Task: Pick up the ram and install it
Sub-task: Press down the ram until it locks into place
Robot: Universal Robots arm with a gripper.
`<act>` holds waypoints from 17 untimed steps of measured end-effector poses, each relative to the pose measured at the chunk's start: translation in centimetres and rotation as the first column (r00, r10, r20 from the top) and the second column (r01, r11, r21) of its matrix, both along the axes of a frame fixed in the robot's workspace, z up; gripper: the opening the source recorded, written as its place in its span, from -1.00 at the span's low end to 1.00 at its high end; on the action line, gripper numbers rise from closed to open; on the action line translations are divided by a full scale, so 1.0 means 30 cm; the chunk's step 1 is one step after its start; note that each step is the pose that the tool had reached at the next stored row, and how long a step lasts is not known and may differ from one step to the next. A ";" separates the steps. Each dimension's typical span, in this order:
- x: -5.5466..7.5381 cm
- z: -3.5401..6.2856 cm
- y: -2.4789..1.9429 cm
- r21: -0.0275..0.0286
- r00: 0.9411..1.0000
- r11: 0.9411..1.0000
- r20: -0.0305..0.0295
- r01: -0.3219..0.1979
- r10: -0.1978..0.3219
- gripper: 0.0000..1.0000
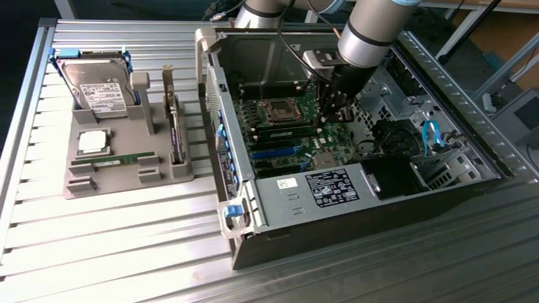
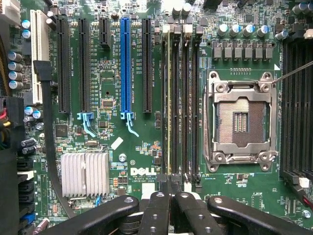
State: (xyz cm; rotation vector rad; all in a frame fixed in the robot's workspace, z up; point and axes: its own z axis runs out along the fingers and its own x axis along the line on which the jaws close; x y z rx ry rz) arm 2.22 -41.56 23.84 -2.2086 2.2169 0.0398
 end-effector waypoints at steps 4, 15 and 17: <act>0.000 0.000 0.010 0.000 1.000 1.000 0.000 0.000 0.000 -0.80; 0.000 -0.013 0.012 0.000 1.000 1.000 0.000 0.000 0.000 -0.80; 0.000 -0.013 0.012 0.000 1.000 1.000 0.000 0.000 0.000 -0.80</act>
